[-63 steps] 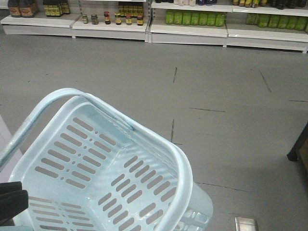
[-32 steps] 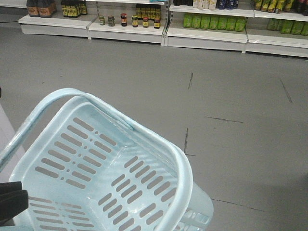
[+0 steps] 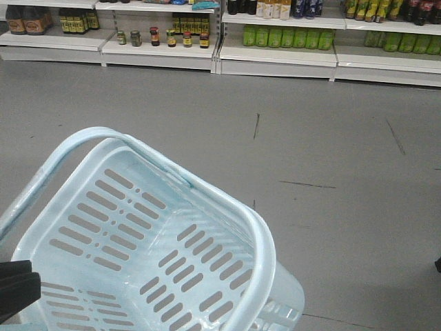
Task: Pick three apples into basket with both arms
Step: 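Turn and drive the base away while holding the basket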
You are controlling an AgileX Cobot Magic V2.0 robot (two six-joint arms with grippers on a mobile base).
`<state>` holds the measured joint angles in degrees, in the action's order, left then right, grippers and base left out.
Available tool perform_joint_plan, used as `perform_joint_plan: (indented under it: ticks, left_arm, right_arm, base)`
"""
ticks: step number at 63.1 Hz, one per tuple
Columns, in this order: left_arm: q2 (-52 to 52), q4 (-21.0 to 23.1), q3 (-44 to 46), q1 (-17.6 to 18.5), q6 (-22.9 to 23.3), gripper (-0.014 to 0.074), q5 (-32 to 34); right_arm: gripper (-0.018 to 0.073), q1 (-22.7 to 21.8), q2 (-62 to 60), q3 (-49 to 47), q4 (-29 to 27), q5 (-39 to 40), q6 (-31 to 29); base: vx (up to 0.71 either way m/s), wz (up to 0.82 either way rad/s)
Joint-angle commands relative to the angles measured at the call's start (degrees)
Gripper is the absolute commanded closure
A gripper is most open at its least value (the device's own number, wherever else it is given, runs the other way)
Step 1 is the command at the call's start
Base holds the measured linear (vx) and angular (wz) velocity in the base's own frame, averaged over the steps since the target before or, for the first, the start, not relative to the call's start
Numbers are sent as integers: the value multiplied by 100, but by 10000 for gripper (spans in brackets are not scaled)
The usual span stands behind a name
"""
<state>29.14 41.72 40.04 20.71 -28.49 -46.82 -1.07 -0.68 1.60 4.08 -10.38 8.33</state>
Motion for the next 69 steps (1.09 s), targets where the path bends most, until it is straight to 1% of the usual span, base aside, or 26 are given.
perform_joint_plan:
  ticks: [1,69]
  left_arm:
    - [33,351,172,30,32,603,465]
    - [33,351,172,30,32,603,465]
  right_arm:
    - [568,-27,-73,81,61,443,-24]
    - [568,-27,-73,81,61,443,-24]
  base:
    - [28,-17]
    - [30,-17]
